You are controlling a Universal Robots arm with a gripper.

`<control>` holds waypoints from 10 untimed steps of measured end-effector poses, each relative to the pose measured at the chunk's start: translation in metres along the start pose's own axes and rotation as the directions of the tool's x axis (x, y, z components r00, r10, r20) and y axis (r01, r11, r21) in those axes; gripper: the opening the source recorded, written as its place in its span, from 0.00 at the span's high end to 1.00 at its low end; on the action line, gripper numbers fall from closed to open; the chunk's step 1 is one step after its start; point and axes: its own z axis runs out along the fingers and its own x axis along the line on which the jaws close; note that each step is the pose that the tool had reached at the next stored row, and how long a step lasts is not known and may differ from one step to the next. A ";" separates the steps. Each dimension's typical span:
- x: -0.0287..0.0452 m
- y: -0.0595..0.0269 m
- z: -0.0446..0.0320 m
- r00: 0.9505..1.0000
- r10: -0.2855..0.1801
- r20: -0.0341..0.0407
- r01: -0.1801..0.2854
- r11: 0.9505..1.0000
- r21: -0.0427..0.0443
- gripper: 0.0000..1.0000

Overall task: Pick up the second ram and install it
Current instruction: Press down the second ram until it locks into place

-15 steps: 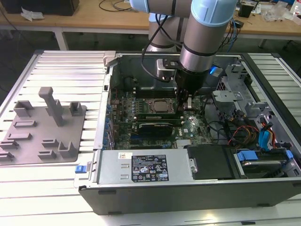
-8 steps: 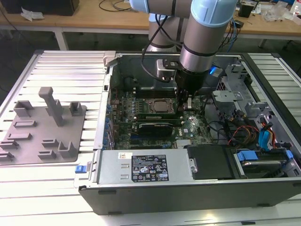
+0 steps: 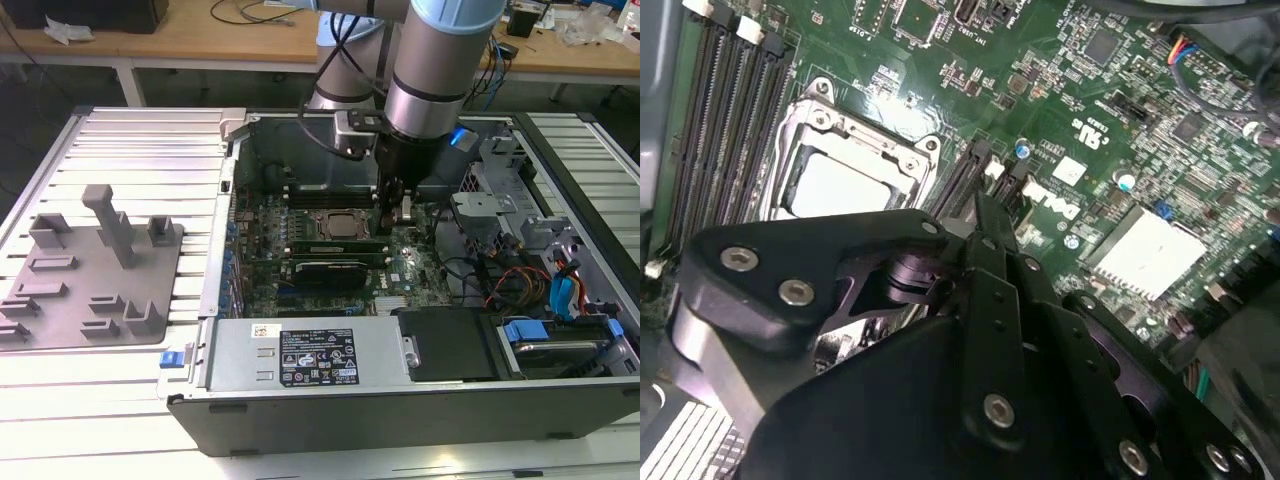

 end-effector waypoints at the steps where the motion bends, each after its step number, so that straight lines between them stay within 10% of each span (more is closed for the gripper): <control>1: 0.0000 0.0001 -0.0014 1.000 0.000 -0.001 0.000 1.000 0.000 0.92; 10: 0.0002 0.0122 -0.0010 1.000 0.000 -0.001 0.000 1.000 0.000 0.92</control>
